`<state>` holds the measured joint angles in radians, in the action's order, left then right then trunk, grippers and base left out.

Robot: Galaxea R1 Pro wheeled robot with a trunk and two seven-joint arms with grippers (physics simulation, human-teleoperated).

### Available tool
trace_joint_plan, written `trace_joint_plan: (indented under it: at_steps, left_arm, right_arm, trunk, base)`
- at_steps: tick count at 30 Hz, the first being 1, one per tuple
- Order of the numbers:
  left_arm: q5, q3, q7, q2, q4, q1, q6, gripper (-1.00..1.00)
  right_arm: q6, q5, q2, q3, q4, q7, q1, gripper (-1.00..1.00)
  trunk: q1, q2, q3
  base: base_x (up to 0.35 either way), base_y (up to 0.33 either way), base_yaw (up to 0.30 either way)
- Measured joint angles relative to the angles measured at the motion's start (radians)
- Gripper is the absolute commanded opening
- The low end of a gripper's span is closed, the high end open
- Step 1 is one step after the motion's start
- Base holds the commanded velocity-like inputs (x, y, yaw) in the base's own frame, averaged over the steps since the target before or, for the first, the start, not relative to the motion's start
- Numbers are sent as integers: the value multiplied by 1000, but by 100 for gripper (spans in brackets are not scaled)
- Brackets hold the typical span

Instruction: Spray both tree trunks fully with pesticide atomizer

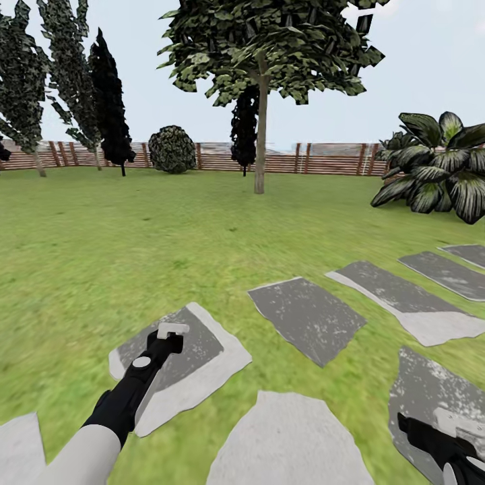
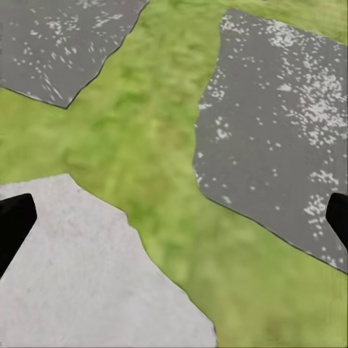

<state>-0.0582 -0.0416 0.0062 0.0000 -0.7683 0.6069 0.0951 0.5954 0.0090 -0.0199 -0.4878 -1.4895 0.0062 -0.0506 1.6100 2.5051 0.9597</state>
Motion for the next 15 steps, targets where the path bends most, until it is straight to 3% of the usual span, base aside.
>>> trace_joint_plan:
  at_steps: [15]
  left_arm:
    - [0,-1,0,0,0,0,0,-100]
  right_arm:
    - [0,0,0,0,0,0,0,100]
  trunk:
    - [0,0,0]
  base:
    - [329,0,0]
